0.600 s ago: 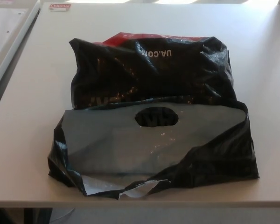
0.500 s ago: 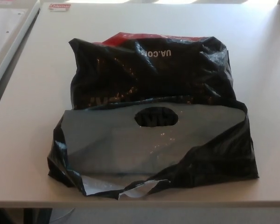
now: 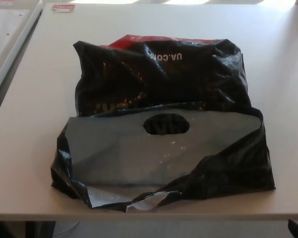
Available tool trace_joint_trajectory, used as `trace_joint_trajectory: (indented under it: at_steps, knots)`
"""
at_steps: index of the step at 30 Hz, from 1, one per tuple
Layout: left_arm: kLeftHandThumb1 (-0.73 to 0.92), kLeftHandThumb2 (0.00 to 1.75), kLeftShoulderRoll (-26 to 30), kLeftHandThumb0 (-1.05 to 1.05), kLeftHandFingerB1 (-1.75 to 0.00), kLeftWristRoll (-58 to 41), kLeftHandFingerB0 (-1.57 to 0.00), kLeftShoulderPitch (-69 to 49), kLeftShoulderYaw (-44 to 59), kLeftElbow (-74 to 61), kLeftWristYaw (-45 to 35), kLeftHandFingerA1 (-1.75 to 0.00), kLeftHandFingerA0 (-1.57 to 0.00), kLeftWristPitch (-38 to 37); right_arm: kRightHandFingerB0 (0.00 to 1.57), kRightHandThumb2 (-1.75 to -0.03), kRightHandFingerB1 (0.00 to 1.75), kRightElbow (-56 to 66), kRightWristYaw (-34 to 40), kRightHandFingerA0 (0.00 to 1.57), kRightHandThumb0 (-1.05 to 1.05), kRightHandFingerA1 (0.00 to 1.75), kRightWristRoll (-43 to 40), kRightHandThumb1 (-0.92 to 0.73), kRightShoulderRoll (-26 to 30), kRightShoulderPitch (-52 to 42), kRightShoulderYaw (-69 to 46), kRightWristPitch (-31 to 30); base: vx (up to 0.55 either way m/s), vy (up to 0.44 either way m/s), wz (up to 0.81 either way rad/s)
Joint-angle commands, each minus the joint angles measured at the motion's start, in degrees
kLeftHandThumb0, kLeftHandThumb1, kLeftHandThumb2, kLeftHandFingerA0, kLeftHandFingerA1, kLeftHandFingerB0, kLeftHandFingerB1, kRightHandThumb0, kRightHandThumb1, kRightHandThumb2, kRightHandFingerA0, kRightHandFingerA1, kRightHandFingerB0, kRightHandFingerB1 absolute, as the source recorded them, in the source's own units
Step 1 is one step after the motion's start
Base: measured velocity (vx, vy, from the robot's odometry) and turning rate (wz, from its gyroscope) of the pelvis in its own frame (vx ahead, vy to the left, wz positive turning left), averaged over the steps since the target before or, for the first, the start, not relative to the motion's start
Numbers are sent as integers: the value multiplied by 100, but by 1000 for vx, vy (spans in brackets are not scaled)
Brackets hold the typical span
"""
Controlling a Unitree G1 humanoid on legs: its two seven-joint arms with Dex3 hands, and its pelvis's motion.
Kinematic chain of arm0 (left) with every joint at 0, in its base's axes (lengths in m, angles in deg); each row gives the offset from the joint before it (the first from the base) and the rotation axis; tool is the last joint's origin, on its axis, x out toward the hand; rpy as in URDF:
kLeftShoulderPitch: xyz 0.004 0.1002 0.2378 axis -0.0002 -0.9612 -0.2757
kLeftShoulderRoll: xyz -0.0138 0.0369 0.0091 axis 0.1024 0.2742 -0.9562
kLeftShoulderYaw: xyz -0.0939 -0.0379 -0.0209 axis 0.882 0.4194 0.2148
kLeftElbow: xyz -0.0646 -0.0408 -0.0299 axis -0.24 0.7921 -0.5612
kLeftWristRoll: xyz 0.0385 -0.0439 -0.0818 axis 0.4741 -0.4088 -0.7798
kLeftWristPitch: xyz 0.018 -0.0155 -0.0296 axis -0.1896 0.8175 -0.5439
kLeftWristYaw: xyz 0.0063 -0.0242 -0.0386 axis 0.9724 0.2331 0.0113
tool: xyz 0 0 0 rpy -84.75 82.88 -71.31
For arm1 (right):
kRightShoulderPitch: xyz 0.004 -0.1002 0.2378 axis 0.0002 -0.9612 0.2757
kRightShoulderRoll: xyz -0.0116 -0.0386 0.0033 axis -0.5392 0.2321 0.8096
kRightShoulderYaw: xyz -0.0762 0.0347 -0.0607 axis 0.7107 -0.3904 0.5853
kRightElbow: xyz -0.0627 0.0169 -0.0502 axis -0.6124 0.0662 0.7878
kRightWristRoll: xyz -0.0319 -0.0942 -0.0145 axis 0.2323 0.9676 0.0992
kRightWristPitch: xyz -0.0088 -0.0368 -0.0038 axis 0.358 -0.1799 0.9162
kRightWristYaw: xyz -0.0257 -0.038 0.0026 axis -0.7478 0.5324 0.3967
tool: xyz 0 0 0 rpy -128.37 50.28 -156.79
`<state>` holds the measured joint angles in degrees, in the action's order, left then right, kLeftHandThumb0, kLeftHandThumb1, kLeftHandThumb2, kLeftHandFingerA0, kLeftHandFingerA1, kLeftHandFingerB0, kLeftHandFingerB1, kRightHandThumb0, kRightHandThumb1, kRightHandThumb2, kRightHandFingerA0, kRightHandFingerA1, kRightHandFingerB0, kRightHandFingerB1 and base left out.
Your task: A plastic bag is kept infront of the robot in the middle of the desk and the robot uses both its hands to grab it from the top and lifts it up and then releases it.
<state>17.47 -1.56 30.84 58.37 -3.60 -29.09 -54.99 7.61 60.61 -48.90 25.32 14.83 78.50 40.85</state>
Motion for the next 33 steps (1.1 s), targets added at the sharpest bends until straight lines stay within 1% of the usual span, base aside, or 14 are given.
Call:
trace_joint_trajectory:
  at_steps: [1,4,5,9,10,15,16,17,20,22,25,30,31,33]
  knots:
    - [64,59,-303,-47,-29,-322,-27,-228,201,-327,127,-40,-51,-940,10,-63,21,409,438,30,-54,32,457,-70,-84,-242,-162,843,0,0,0]
    - [60,59,-612,-34,-32,-540,-33,-143,265,-393,240,-42,-56,-1360,10,-63,21,755,386,28,-52,31,220,-70,-179,-387,-240,855,0,0,0]
    - [62,59,-626,-30,-31,-440,-31,30,323,-696,308,-40,-51,-1212,9,-78,29,1078,350,25,-59,39,62,-61,-241,-368,-351,551,0,0,0]
    - [62,59,-613,-34,-31,-563,-31,18,441,-1294,196,-38,-45,-743,8,-77,31,1050,207,25,-58,39,-157,-59,-175,-115,-600,429,0,0,0]
    - [54,72,-561,-42,-41,-614,-31,118,527,-1442,195,-45,-38,-659,7,-78,29,1128,104,22,-58,40,-305,-59,-110,-19,-696,271,0,0,0]
    - [55,71,-338,-40,-40,-741,-31,585,833,-2169,183,-43,-37,-8,8,-75,32,1477,-123,21,-57,38,-708,-59,90,547,-1091,-220,0,0,0]
    - [60,58,-229,-31,-33,-659,-34,901,964,-2140,217,-37,-42,-36,0,-100,47,1491,-184,1,-28,46,-837,-52,176,732,-1180,-296,0,0,0]
    - [54,70,-99,-40,-40,-588,-31,1157,1115,-2108,225,-43,-36,-1,0,-100,47,1528,-261,1,-29,46,-895,-51,260,869,-1257,-421,0,0,0]
    - [54,69,51,-39,-40,-599,-32,1466,1265,-2028,190,-42,-35,130,0,-99,47,1424,-362,1,-29,46,-870,-50,418,1141,-1364,-542,4,-2,3]
    - [55,57,236,-27,-33,-499,-32,1716,1321,-1964,106,-36,-37,373,0,-98,47,1062,-477,0,-29,47,-782,-49,674,1545,-1459,-707,0,0,0]
    - [54,57,472,-30,-31,-291,-28,2085,1310,-1831,67,-36,-37,859,0,-98,47,442,-628,1,-28,46,-961,-49,896,2122,-1485,-1133,0,0,0]
    - [51,63,527,-33,-33,-298,-14,2672,1230,-1503,217,-40,-28,1506,0,-95,47,-303,-589,1,-30,46,-1154,-44,770,2746,-1429,-1590,0,0,0]
    - [47,64,461,-39,-34,-241,-16,2748,1210,-1432,288,-41,-30,1620,8,-71,32,-424,-564,19,-56,39,-1060,-51,790,2816,-1427,-1598,0,0,0]
    - [49,63,346,-34,-34,-167,-16,2899,1146,-1236,389,-41,-29,1782,8,-71,31,-670,-595,18,-56,39,-1037,-51,805,2951,-1414,-1600,0,0,0]
